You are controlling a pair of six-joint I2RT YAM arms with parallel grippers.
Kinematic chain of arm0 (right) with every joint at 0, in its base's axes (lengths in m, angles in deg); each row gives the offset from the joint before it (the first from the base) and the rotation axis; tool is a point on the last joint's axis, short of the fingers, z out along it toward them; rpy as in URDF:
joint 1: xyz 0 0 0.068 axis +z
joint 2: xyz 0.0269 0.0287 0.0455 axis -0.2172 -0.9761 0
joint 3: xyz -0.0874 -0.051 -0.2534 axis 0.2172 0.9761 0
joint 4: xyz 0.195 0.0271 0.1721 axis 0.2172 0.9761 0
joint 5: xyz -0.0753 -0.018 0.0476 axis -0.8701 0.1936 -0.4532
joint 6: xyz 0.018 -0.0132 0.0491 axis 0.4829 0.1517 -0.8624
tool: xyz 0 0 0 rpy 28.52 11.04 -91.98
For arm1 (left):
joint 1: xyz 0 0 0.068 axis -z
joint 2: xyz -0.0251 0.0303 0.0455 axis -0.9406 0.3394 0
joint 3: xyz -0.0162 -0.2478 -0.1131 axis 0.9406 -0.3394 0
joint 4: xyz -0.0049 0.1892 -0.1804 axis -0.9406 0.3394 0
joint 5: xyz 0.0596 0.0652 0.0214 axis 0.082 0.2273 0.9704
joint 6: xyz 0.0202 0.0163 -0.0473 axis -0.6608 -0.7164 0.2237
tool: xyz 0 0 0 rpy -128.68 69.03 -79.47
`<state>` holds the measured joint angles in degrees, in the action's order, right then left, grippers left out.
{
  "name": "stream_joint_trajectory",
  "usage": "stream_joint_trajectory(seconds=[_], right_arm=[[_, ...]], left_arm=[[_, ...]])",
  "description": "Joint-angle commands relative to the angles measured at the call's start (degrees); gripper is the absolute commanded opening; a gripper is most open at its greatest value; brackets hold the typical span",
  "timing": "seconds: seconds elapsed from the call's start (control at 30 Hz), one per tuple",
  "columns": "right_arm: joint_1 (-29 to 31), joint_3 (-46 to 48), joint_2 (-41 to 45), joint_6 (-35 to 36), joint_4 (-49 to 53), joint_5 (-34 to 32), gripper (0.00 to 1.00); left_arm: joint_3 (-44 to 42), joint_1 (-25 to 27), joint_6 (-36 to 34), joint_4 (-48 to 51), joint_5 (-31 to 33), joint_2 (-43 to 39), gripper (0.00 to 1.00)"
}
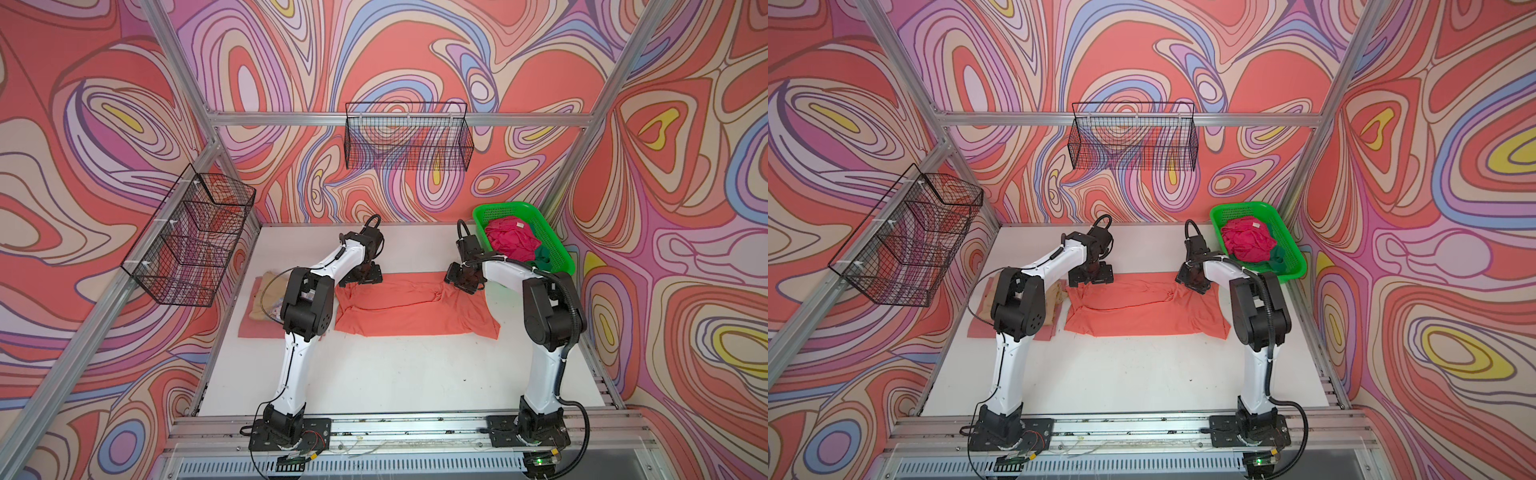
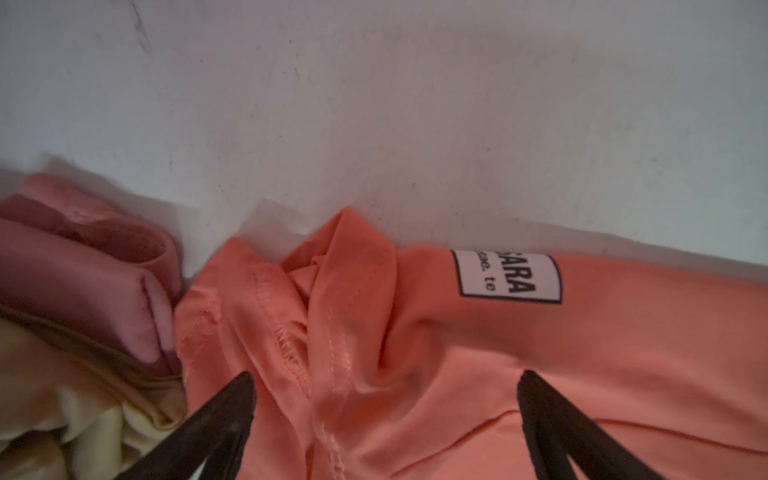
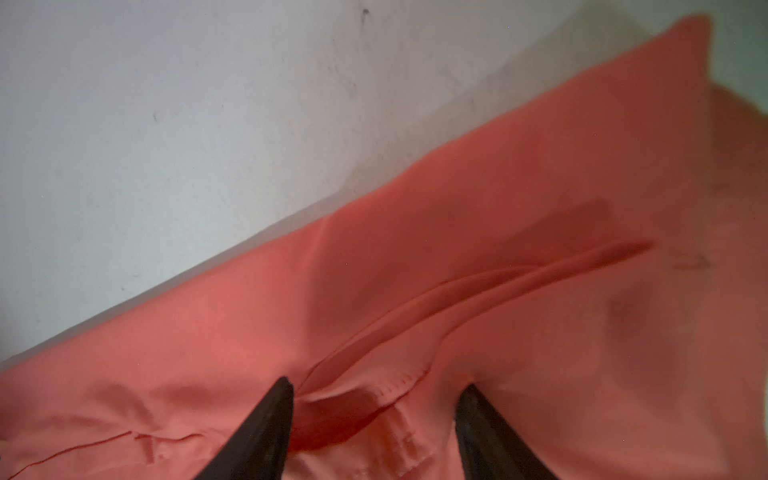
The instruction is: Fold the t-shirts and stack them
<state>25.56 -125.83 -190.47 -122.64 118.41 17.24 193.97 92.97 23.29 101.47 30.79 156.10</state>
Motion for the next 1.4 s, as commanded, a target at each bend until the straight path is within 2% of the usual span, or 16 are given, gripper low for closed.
stream_joint_trajectory(seconds=[0.0,0.2,0.37,0.6,0.77,0.9,1.03,1.13,1.27,1.37], right_arm=[[-0.5,-3.44,-4.04,0.99,1.44,-3.21,0.64],[-0.53,-14.25,-12.44,4.07,6.22,-2.97,0.64],[-0.52,-23.89,-18.74,7.95,9.06,-3.82,0.65],[-0.53,-38.11,-27.74,14.68,12.11,-1.22,0.66],[-0.13,-41.92,-30.13,19.47,9.78,4.26,0.69],[0.92,-45.57,-31.45,24.33,10.25,5.5,0.72],[3.2,-48.01,-29.85,29.71,11.51,5.52,0.73],[5.86,-47.43,-25.61,31.36,11.99,0.97,0.74],[7.7,-40.89,-16.37,27.28,9.68,-4.17,0.75],[7.8,-32.63,-8.85,22.61,5.98,-3.48,0.75]], left_arm=[[-0.13,-0.31,0.89,3.24,-0.86,2.23,1.0],[-3.91,-0.27,1.52,4.56,-5.53,1.72,1.0],[-11.39,-0.28,2.43,2.91,-11.34,-2.14,1.0],[-24.9,1.14,6.28,-1.4,-19.75,-11.74,1.0],[-33.22,3.58,10.81,-3.83,-24.49,-18.49,1.0],[-39.83,6.01,16.31,-7.62,-29.06,-24.7,1.0],[-42.8,9.4,21.71,-9.15,-30.04,-31.36,1.0],[-44.57,10.33,24.38,-9.18,-29.84,-35.78,1.0],[-43.84,8.38,23.01,-7.23,-26.62,-42.0,1.0],[-42.88,4.41,19.92,-6.75,-25.76,-44.82,1.0]])
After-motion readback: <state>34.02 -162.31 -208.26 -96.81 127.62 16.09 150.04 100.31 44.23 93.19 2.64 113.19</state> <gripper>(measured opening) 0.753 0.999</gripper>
